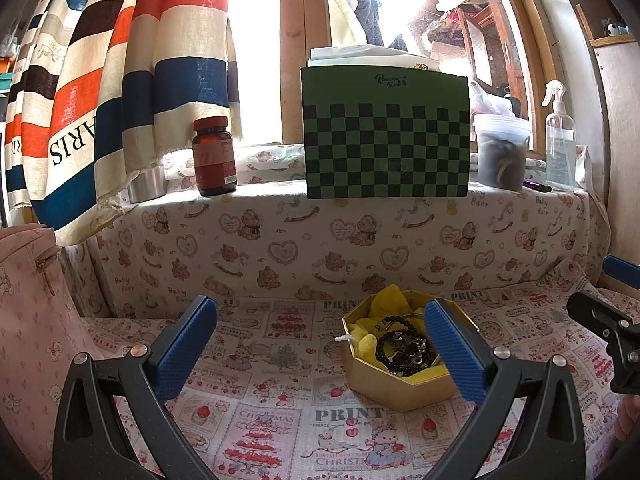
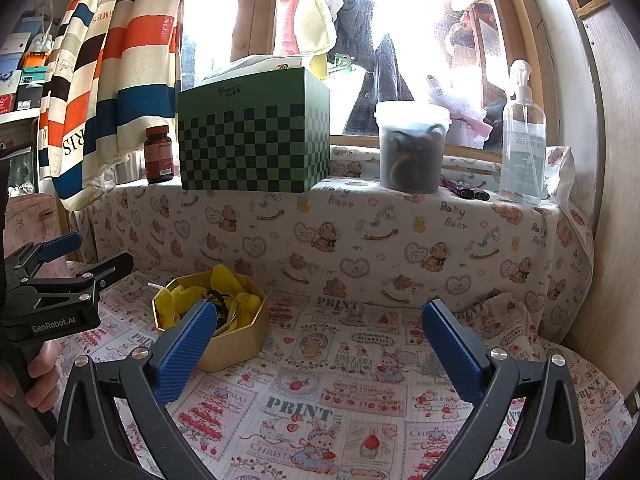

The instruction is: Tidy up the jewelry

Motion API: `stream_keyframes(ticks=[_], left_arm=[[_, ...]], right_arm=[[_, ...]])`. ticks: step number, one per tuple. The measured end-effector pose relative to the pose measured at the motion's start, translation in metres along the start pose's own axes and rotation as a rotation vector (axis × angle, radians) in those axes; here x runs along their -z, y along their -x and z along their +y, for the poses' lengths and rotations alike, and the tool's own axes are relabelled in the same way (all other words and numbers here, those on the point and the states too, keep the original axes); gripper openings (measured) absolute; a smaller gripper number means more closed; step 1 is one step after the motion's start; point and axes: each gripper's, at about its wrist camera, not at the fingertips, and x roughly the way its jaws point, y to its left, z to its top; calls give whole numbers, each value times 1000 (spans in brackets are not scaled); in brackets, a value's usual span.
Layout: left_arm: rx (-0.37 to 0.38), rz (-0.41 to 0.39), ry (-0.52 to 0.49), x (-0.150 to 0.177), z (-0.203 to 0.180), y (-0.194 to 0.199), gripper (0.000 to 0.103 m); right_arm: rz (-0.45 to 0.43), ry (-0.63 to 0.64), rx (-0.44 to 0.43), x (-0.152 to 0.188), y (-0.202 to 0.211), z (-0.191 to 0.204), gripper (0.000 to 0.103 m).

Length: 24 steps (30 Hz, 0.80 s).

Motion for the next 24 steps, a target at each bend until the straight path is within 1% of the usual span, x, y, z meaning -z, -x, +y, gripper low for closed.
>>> stream_keyframes(ticks=[10, 24], left_arm=[[-13, 29, 23, 3, 3, -6, 103], [-6, 58, 44, 2, 7, -10, 103]], right_arm=[[6, 3, -4, 1, -2, 0, 103], [15, 5, -6, 4, -2, 0, 103]])
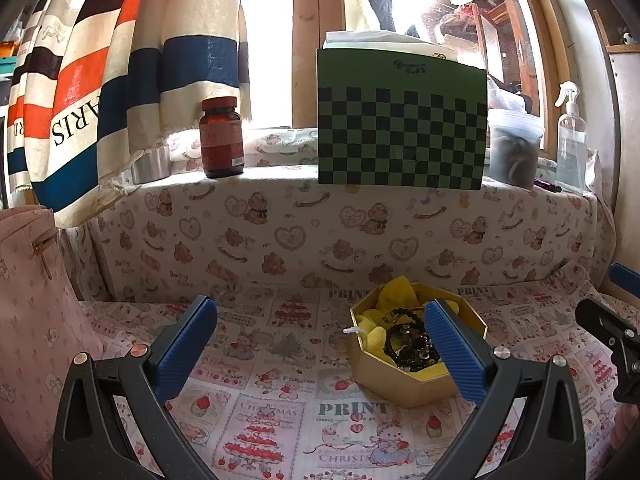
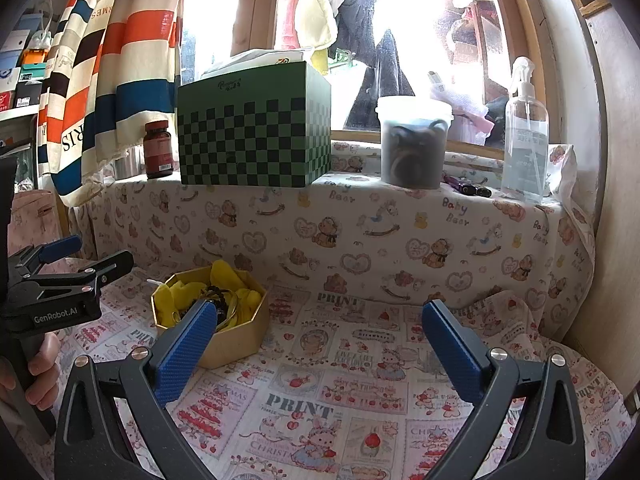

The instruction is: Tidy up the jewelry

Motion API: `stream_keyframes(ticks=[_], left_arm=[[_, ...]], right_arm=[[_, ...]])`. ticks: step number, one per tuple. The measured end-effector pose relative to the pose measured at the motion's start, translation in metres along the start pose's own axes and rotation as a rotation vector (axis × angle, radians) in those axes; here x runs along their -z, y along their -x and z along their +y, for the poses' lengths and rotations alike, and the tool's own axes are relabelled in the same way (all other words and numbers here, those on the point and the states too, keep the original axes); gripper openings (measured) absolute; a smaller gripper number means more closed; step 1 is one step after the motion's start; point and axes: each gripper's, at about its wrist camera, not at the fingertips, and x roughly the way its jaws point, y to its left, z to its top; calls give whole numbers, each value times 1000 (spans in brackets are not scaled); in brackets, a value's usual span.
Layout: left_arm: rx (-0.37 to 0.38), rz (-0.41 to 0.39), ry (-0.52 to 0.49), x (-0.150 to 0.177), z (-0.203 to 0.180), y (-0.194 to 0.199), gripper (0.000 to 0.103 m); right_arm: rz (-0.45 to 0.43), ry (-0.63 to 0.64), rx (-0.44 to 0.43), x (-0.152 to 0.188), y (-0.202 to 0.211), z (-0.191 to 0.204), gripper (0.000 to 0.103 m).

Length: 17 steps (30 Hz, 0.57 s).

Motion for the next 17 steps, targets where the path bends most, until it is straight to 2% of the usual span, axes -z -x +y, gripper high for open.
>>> stream_keyframes(ticks=[17], left_arm=[[10, -3, -23, 0, -5, 2, 103]], right_arm=[[5, -2, 1, 1, 0, -2, 103]])
